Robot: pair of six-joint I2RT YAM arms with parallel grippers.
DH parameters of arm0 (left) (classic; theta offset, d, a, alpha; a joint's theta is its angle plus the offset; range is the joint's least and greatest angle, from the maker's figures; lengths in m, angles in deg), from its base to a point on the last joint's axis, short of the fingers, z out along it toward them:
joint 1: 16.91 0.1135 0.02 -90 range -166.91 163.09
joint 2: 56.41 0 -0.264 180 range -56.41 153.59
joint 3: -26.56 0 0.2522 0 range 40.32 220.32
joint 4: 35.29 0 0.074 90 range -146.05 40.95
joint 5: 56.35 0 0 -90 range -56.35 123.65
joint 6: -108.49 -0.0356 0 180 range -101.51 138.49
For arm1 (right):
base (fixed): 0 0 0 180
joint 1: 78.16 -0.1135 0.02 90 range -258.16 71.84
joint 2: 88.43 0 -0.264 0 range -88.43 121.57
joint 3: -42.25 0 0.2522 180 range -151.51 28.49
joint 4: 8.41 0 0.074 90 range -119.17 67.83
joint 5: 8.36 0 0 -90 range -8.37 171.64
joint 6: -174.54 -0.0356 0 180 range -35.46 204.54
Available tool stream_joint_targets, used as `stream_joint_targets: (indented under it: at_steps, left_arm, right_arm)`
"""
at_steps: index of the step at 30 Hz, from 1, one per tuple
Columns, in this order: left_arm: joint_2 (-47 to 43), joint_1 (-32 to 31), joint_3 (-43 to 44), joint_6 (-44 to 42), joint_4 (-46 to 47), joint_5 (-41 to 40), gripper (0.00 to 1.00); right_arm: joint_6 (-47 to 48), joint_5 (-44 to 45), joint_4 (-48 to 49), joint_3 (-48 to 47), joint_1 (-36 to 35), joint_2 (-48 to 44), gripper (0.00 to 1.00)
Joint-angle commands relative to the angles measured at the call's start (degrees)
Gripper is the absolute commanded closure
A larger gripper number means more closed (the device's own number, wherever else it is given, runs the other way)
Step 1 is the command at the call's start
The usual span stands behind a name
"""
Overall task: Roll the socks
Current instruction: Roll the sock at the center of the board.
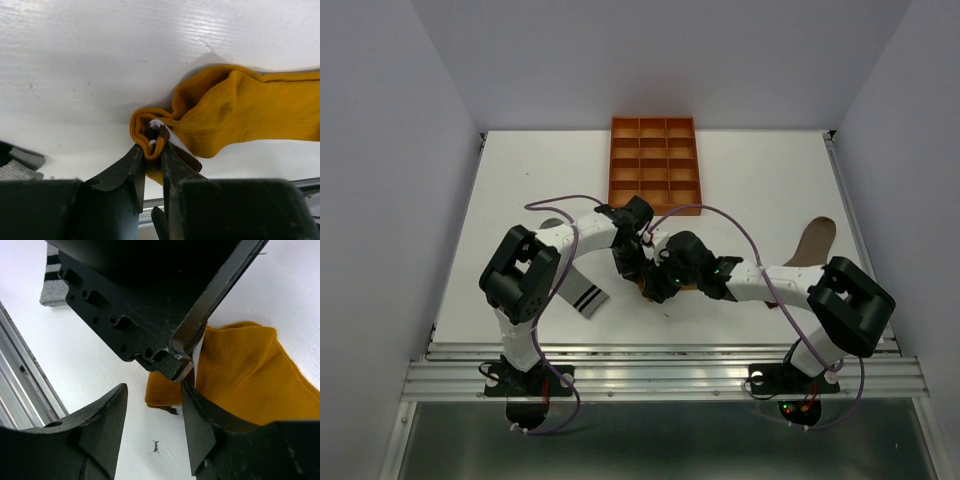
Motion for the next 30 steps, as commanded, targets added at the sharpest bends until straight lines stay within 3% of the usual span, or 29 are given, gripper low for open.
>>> stream_joint_targets:
  at_steps: [1,6,13,19,21,22,23,24,30]
  left_arm:
    - [-0.01,-0.37,2.79,0.83,-3.38,-1.22,1.00]
    - [0.52,-0.38,3.41,1.35,-3.99,-1.31,1.00]
    - [0.78,-0.37,3.32,3.55,-3.56,-0.25,1.00]
    - [-0.53,-0.37,2.18,4.52,-2.86,1.41,1.00]
    - [-1.15,-0.37,1.92,4.26,-2.24,1.59,0.90]
    - [-1.76,-0.29,1.74,4.43,-1.89,1.59,0.73]
    - [-1.76,-0.29,1.57,4.34,-1.54,1.59,0.73]
    - [-2.46,-0.29,1.39,4.43,-1.27,1.42,0.50]
    - [-6.59,1.03,-1.25,5.57,3.82,-0.42,0.37]
  right_arm:
    - [1.54,3.67,1.53,-1.33,-2.04,1.42,0.48]
    - [1.72,6.91,0.83,-1.85,-4.14,2.83,0.51]
    - [1.28,17.90,-1.55,-3.17,-6.69,4.94,0.57]
    - [-1.27,22.39,-2.25,-2.56,-6.69,5.99,0.79]
    - [-3.46,22.74,-2.25,-2.03,-6.69,6.34,0.86]
    - [-4.43,22.48,-2.42,-1.51,-6.69,6.43,0.92]
    - [-4.43,22.57,-2.34,-1.50,-6.69,6.52,0.95]
    - [-5.91,22.57,-2.34,-1.07,-6.69,6.35,0.97]
    - [-11.71,18.54,-1.02,1.57,-3.45,2.75,0.99]
